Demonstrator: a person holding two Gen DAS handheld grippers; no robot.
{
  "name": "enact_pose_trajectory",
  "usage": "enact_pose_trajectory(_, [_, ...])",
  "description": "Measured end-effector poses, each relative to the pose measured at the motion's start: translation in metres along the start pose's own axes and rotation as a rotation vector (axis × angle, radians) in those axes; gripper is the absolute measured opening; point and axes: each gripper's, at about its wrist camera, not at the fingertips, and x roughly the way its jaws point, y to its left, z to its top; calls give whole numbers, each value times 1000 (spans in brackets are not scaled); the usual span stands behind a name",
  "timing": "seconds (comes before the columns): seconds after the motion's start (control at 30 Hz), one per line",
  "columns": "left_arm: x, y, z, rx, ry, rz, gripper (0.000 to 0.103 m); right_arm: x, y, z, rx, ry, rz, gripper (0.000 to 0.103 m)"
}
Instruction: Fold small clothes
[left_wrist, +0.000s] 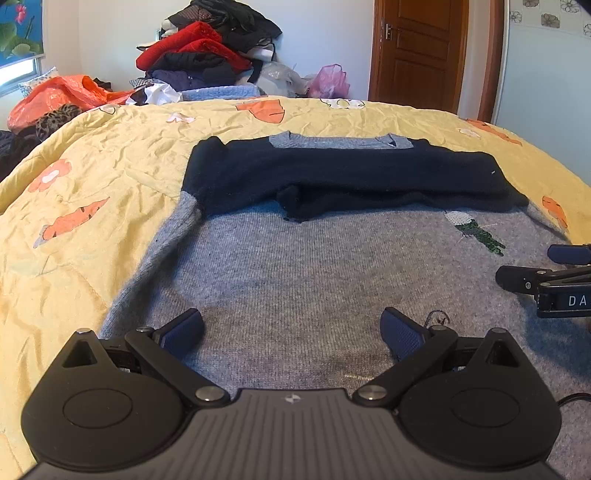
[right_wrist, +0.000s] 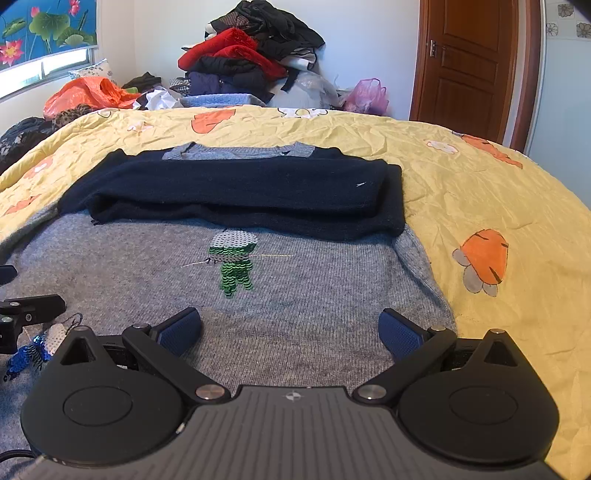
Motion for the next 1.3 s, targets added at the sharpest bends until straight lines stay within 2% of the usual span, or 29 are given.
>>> enact_pose_trajectory(1.07, [0, 1, 0, 8, 2, -9, 103, 1, 1, 1, 14, 0, -32, 103])
enact_pose_trajectory(1.2, [0, 1, 0, 8, 2, -9, 103, -10, 4, -6, 45, 7, -68, 103])
enact_pose_trajectory(1.3, [0, 1, 0, 8, 2, -8, 103, -27, 8, -20, 42, 4, -63, 103])
